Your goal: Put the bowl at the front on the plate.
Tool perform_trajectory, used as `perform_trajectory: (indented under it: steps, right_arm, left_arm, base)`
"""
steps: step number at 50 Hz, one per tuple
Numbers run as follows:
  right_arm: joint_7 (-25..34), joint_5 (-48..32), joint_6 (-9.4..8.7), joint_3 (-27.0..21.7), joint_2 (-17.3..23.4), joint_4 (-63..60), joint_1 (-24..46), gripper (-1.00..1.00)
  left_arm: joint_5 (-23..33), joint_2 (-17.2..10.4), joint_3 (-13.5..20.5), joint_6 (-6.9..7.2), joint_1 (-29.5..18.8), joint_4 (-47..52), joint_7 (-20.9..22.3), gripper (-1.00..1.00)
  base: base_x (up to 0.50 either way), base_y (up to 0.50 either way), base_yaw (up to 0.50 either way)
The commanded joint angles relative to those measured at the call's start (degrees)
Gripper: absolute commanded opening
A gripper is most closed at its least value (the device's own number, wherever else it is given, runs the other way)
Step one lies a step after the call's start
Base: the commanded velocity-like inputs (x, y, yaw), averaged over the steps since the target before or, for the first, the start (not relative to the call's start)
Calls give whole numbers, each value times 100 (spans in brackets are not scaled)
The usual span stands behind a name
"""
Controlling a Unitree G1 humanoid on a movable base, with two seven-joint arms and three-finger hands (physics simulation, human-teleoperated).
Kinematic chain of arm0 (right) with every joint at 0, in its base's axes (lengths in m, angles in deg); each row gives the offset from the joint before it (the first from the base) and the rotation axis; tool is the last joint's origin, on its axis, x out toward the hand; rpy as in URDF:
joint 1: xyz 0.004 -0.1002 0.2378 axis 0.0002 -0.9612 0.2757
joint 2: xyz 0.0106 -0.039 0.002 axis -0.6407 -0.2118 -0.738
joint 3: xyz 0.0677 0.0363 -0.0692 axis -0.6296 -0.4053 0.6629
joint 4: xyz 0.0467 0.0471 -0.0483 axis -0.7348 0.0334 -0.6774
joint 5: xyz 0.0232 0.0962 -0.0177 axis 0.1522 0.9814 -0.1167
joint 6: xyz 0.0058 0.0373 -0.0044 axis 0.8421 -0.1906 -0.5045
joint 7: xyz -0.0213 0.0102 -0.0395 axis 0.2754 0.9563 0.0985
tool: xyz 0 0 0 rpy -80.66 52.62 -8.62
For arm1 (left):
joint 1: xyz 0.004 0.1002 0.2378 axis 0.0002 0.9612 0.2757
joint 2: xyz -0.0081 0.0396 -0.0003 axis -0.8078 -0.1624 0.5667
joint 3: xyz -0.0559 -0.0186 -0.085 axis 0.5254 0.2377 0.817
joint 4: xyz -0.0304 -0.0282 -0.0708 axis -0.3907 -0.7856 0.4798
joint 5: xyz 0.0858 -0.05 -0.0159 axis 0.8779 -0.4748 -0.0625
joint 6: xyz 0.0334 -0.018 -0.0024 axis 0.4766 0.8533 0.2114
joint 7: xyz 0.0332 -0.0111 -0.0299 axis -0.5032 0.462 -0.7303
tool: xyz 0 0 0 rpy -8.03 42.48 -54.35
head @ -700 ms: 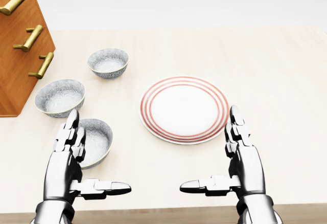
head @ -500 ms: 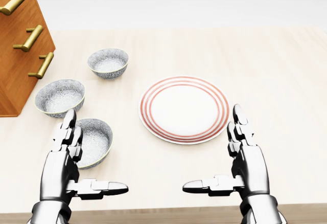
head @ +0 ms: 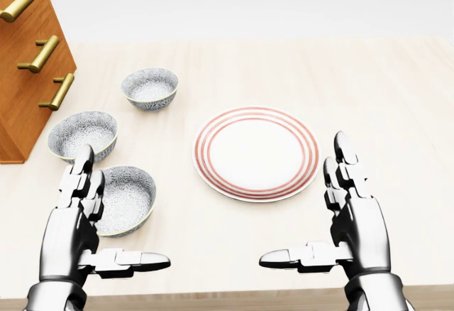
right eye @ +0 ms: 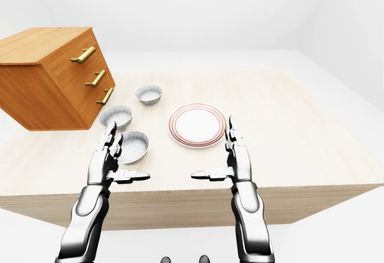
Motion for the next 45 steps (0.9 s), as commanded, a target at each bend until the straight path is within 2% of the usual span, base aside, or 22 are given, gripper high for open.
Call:
perform_trajectory:
  steps: [1,21,45]
  right_arm:
    - [130,98,0,-3,-20,-386,-155,100]
    - [118,23,0,9,-14,-313,-117,100]
    - [194,246,0,-36,-11,-438,-119,100]
  left_arm:
    - [-21,4,44,0,85,383,45,98]
    - [-62,12,68,0,140,597,62,98]
    - [-85,-12,127,0,109,669,83,98]
  base:
    - [50,0,0]
    - [49,0,0]
    - [0,0,0]
